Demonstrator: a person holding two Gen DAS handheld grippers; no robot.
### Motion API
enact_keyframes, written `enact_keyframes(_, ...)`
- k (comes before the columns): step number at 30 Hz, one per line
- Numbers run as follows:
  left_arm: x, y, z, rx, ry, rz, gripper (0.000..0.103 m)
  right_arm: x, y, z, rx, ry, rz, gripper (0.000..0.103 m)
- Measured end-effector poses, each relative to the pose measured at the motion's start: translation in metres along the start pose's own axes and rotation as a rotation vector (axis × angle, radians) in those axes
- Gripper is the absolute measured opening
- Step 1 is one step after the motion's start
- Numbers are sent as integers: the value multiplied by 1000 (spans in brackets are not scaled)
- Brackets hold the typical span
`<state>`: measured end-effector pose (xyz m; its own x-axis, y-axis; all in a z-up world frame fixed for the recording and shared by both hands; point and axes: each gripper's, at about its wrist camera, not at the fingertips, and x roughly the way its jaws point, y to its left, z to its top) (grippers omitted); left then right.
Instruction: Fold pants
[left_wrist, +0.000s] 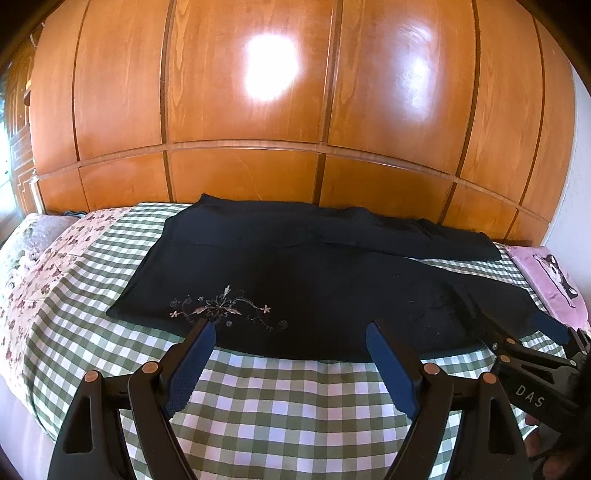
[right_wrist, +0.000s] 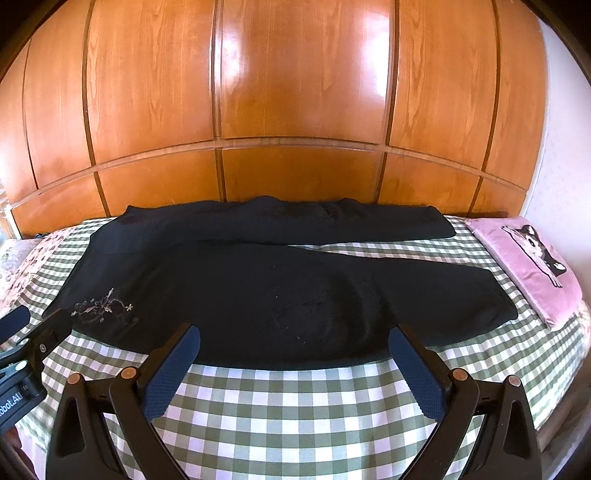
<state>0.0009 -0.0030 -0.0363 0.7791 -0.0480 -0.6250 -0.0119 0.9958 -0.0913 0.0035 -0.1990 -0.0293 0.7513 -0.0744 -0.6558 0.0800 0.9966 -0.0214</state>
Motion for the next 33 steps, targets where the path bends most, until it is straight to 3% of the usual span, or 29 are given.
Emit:
enact_keyframes(21,4,-7,0,12,7,12,85,7,0,-2,11,5,11,103)
enact_keyframes(29,19,-7,-2,14,50,2,85,20,-7,-6,31,42,18,103)
enact_keyframes(32,31,4,-4,-35,92,-62,86,27,-14,-8,45,69,87,103)
enact_keyframes(33,36,11,-5,-64,111,-91,94,30,-20,-9,63,83,142,103)
